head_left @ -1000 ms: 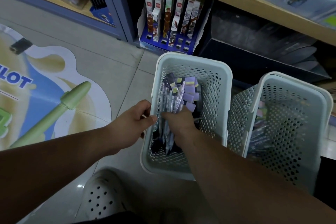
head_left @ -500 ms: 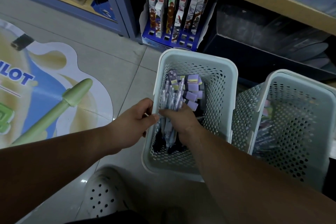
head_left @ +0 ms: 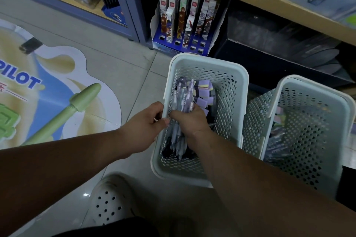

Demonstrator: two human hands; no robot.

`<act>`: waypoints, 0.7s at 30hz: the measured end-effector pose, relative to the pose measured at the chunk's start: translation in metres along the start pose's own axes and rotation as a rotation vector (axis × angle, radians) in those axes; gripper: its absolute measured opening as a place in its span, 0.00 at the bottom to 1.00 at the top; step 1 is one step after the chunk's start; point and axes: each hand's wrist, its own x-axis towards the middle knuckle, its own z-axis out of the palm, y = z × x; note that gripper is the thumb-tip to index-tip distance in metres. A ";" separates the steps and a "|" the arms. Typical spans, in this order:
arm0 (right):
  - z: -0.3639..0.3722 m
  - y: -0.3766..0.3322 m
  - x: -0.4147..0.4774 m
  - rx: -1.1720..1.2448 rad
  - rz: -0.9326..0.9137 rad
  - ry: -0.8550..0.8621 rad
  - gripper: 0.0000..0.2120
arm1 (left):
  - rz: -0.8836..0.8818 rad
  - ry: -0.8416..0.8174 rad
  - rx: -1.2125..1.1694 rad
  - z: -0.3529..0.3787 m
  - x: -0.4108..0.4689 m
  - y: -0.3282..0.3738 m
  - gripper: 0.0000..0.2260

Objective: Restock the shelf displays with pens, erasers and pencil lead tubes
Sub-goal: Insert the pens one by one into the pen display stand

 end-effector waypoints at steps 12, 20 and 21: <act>-0.064 -0.061 -0.045 0.023 -0.019 0.039 0.09 | 0.042 0.172 0.219 -0.014 -0.007 0.012 0.08; -0.210 -0.103 -0.097 0.142 -0.105 0.026 0.11 | 0.326 0.165 0.438 -0.003 -0.028 0.105 0.08; -0.228 -0.100 -0.101 0.152 -0.106 0.056 0.10 | 0.309 0.090 0.453 0.007 -0.029 0.115 0.08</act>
